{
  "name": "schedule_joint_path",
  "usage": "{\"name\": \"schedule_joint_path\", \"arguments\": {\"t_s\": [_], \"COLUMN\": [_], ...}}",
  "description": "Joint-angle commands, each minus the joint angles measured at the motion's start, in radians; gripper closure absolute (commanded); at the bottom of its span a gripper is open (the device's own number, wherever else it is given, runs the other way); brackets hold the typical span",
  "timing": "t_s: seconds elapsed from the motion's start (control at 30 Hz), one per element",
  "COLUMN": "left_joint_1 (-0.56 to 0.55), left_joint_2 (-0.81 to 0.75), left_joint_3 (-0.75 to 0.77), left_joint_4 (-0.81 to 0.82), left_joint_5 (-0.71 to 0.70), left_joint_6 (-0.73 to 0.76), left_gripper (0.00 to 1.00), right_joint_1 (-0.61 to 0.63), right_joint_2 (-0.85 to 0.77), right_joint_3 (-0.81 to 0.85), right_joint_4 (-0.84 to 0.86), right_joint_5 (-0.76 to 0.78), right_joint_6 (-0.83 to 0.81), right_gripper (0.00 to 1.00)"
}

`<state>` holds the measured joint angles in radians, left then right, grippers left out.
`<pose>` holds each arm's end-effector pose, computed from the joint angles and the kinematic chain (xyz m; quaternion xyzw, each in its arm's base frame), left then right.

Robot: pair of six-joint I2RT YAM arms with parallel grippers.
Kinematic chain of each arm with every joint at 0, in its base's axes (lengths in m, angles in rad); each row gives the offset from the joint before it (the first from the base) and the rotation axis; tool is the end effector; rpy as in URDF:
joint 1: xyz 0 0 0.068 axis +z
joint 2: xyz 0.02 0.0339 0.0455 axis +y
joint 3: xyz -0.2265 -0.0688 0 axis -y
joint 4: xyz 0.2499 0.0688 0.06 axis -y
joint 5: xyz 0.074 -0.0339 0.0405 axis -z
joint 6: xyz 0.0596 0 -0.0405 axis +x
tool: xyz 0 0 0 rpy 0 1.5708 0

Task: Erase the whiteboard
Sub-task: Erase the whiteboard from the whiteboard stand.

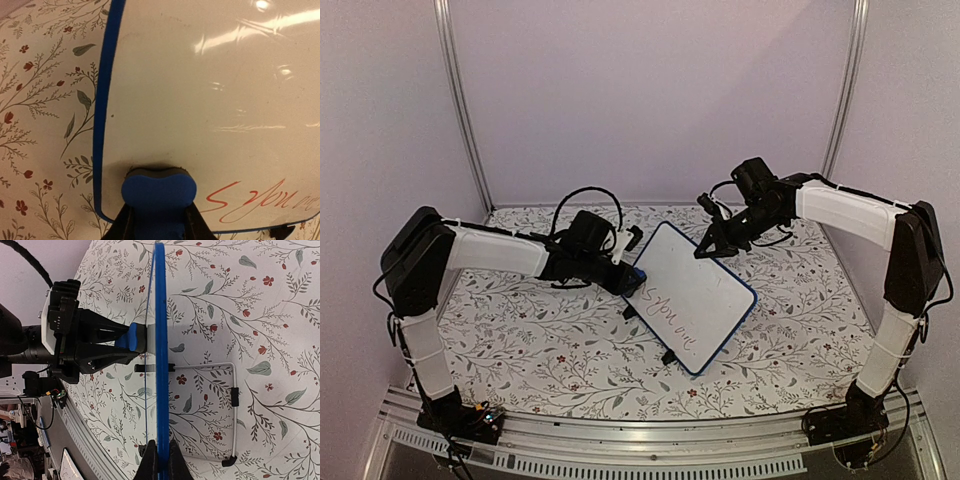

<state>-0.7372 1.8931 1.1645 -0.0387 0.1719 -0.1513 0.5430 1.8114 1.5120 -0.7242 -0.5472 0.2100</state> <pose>0.2994 -0.2856 0.1146 0.2969 0.8682 -0.2388 0.3178 0.3225 0.2309 0.2104 -0.2256 0.9021 0.3376 0.1463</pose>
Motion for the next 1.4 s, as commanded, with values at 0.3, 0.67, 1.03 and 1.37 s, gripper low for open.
{"name": "schedule_joint_path", "arguments": {"t_s": [0.3, 0.67, 1.03, 1.37], "left_joint_1": [-0.013, -0.018, -0.020, -0.027], "left_joint_2": [0.050, 0.050, 0.038, 0.027], "left_joint_3": [-0.072, -0.106, -0.146, -0.163], "left_joint_4": [-0.027, -0.041, -0.060, -0.077], "left_joint_5": [0.014, 0.018, 0.012, 0.008], "left_joint_6": [-0.052, -0.072, -0.090, -0.098], "left_gripper": [1.00, 1.00, 1.00, 1.00], "right_joint_1": [0.038, 0.038, 0.039, 0.038], "right_joint_2": [0.028, 0.031, 0.031, 0.030], "right_joint_3": [-0.029, -0.027, -0.026, -0.025], "right_joint_4": [-0.097, -0.099, -0.099, -0.099], "right_joint_5": [0.043, 0.044, 0.043, 0.042], "right_joint_6": [-0.024, -0.024, -0.023, -0.024], "right_gripper": [1.00, 1.00, 1.00, 1.00]}}
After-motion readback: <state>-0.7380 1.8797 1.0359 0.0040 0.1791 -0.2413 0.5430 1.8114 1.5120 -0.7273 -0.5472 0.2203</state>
